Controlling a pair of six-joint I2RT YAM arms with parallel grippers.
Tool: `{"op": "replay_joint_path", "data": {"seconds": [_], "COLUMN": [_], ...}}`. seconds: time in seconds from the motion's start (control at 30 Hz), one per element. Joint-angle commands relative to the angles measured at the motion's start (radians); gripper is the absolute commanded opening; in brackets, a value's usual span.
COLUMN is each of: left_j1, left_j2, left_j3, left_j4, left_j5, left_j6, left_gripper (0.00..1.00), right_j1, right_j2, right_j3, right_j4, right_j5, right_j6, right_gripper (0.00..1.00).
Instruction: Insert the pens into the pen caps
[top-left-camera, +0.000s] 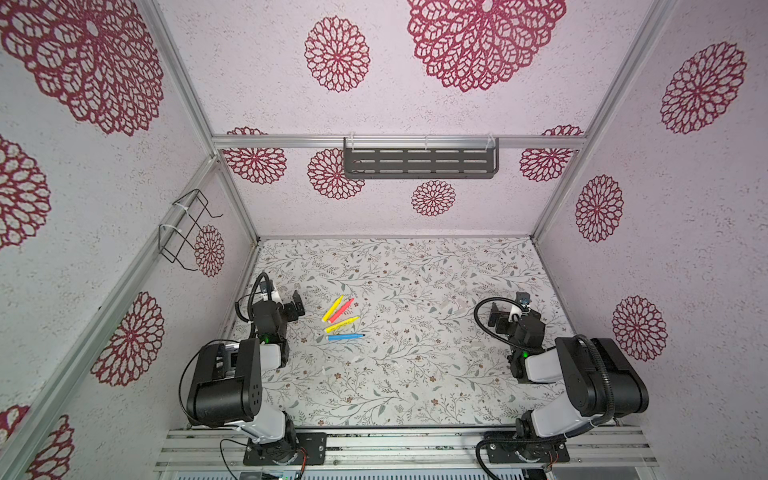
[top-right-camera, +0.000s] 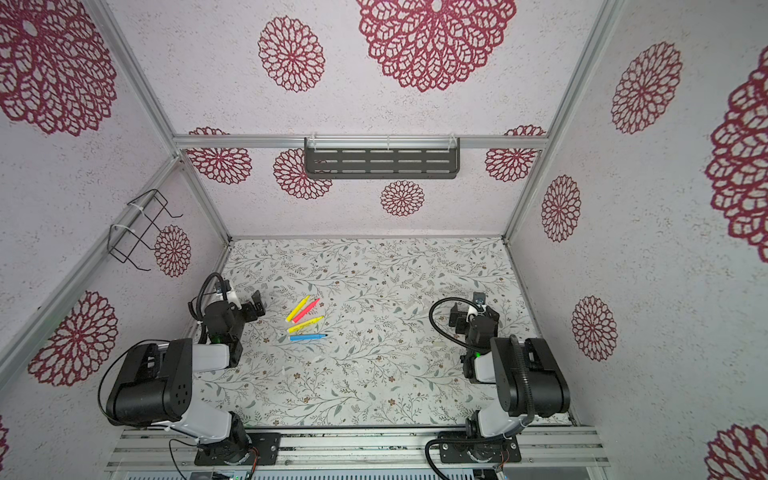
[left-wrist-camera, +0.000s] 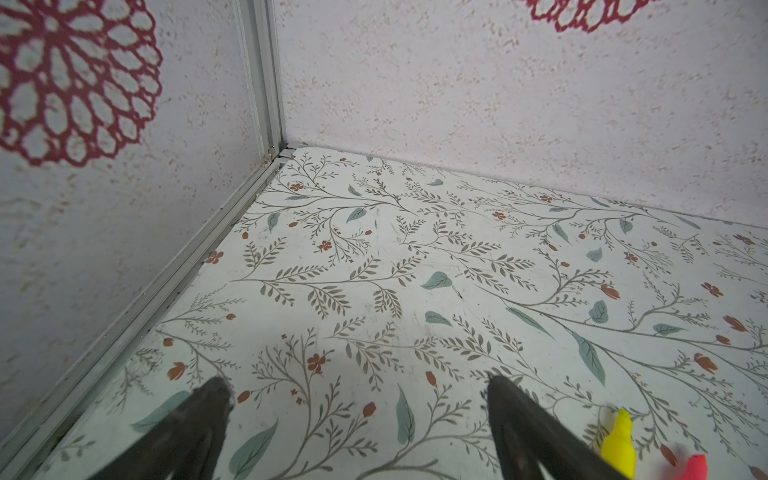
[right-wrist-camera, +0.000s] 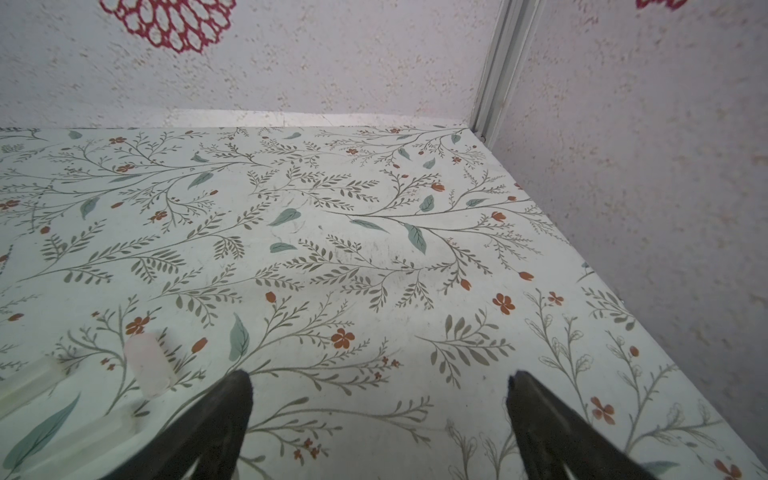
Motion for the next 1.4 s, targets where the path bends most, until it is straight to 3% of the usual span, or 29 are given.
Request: {"op": "replay_joint_path", "data": {"seconds": [0.0, 0.17, 0.23, 0.33, 0.43, 0.53, 0.6, 0.63, 0.7, 0.83, 1.03, 1.23, 1.37], "left_j1": [0.002, -0.004, -0.045, -0.116, -0.147, -0.199, -0.210, -0.211, -0.221, -0.240, -0.274, -0.282, -0.283], "left_j2": [-0.013, -0.018, -0.047, -0.158, -0.251, -0.319, -0.358, -0.371, -0.385, -0.362, -0.189, -0.029, 0.050], "left_j3": [0.017, 0.013, 0.005, 0.049, 0.130, 0.207, 0.270, 0.297, 0.339, 0.380, 0.465, 0.584, 0.636], "left_j4": [0.004, 0.004, 0.006, -0.188, -0.422, -0.589, -0.728, -0.779, -0.877, -1.009, -1.131, -1.221, -1.262], "left_j5": [0.006, -0.016, -0.096, -0.225, -0.279, -0.294, -0.203, -0.157, -0.067, 0.036, 0.070, 0.110, 0.119], "left_j6": [0.005, 0.006, 0.039, 0.044, -0.030, -0.096, -0.182, -0.205, -0.254, -0.286, -0.293, -0.266, -0.235], "left_gripper": [0.99, 0.99, 1.00, 1.00, 1.00, 1.00, 1.00, 1.00, 1.00, 0.98, 0.86, 0.80, 0.76], "right_j1": [0.005, 0.005, 0.031, 0.075, 0.089, 0.087, 0.077, 0.068, 0.071, 0.074, 0.118, 0.221, 0.268], "right_j2": [-0.027, -0.030, -0.100, -0.312, -0.498, -0.655, -0.750, -0.777, -0.779, -0.722, -0.705, -0.638, -0.616], "right_j3": [0.016, 0.012, 0.019, 0.029, 0.081, 0.165, 0.174, 0.168, 0.229, 0.355, 0.364, 0.475, 0.525], "right_j4": [0.032, 0.037, -0.028, -0.214, -0.411, -0.678, -0.771, -0.755, -0.842, -1.029, -1.000, -1.161, -1.255], "right_j5": [0.000, 0.011, 0.146, 0.156, 0.079, 0.063, 0.094, 0.012, -0.123, -0.247, -0.408, -0.406, -0.281], "right_j6": [0.014, 0.014, 0.029, 0.007, 0.057, 0.280, 0.501, 0.502, 0.489, 0.519, 0.538, 0.414, 0.407], "right_gripper": [0.99, 0.99, 0.99, 0.99, 0.99, 0.99, 0.99, 0.99, 0.99, 0.99, 0.99, 0.99, 0.99]}}
